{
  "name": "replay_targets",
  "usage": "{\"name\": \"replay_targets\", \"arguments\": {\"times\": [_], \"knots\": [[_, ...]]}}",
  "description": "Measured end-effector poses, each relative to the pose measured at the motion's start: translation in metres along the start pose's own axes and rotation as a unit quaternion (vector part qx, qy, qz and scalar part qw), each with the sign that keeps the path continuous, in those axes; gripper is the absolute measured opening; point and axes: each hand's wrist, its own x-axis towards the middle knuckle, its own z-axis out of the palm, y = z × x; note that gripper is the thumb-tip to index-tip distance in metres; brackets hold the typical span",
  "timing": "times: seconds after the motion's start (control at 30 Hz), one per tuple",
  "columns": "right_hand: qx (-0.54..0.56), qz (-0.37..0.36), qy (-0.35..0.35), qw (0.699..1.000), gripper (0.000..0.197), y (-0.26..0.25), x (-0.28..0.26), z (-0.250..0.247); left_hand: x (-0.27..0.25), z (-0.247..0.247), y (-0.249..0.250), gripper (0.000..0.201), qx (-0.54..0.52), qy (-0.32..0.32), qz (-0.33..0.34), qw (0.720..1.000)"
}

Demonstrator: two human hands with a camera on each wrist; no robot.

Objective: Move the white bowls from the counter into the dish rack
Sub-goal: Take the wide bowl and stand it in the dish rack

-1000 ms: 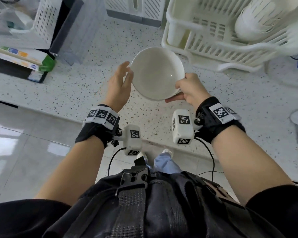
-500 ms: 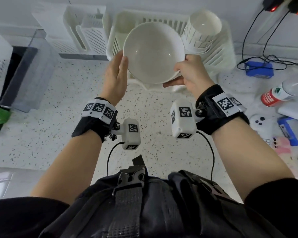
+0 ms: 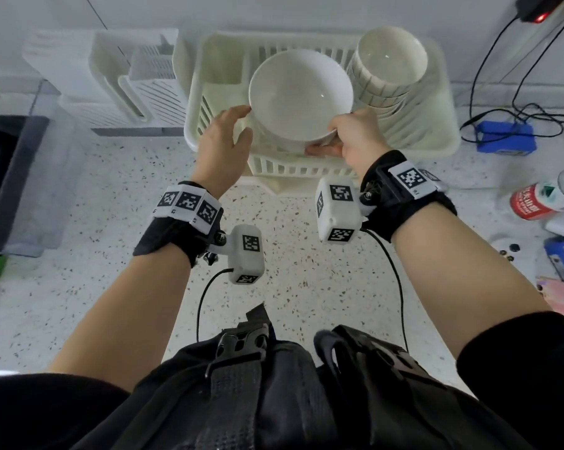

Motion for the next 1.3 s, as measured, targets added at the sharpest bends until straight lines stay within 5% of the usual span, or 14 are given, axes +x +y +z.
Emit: {"name": "replay_targets", "arguments": {"times": [0.5, 1.3], "knots": [[-0.042, 0.079, 0.046, 0.995, 0.044, 0.025, 0.066, 0.024, 0.054, 0.007, -0.019, 0.047, 0.190, -0.125, -0.065, 0.972], [0.015, 0.082, 0.025, 0.996, 0.020, 0.024, 0.093, 0.035, 0.060, 0.014, -0.024, 0.046, 0.216, -0.094, -0.079, 0.969]]}}
